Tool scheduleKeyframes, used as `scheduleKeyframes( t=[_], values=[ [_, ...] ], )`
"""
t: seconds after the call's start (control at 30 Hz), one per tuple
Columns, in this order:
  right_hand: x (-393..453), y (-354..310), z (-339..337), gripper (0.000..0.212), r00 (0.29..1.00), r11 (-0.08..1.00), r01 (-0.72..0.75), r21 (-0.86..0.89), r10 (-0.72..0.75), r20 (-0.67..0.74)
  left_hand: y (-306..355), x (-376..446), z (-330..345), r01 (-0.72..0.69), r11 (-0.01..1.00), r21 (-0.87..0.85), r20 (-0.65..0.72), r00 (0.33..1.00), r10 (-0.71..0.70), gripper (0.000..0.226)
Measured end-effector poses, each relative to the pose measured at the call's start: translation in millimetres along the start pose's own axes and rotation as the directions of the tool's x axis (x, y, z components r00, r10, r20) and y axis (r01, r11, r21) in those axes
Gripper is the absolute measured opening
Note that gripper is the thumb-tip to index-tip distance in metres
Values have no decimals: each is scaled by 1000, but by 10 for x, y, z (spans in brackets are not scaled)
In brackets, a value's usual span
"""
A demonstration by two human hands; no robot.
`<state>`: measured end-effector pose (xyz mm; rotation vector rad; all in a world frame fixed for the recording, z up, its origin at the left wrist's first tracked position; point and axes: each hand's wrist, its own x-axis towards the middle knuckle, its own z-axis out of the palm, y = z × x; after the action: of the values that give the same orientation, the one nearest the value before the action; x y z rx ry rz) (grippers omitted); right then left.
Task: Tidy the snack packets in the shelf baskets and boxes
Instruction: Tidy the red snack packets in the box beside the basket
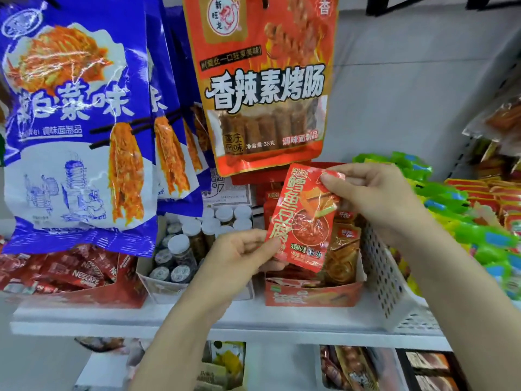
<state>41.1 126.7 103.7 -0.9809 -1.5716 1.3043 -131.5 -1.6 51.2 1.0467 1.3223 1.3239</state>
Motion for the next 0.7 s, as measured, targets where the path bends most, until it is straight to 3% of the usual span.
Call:
scheduleKeyframes(
  t=[0.17,0.23,0.33,0.4,0.47,0.57,0.63,0.7],
  values=[
    [-45,-13,-22,3,999,999,-37,39,37,19,25,-39,8,33,996,-84,63,998,-28,22],
    [-69,-34,-47,6,996,990,-48,135,38,81,39,-27,29,82,967,-241,103,993,-58,42],
    [-110,-92,-74,18,973,920,-66,386,-26,228,108,-34,130,184,851,-492,267,962,-54,73],
    [-130,-115,-57,15,958,865,-65,498,-85,273,128,-42,239,227,839,-494,346,937,-50,60],
    [-137,-116,-33,14,959,863,-38,504,-111,262,86,-36,308,238,837,-493,364,930,-50,45],
    [-145,-115,-31,29,975,906,-7,424,-87,202,34,-7,323,245,785,-568,285,954,-92,51],
    [-150,-139,-54,36,981,921,-46,386,-33,194,2,23,318,135,877,-461,98,990,-100,43],
    [-152,-170,-95,49,978,925,-113,363,39,205,4,26,332,-2,944,-331,-70,997,-22,38]
  ],
)
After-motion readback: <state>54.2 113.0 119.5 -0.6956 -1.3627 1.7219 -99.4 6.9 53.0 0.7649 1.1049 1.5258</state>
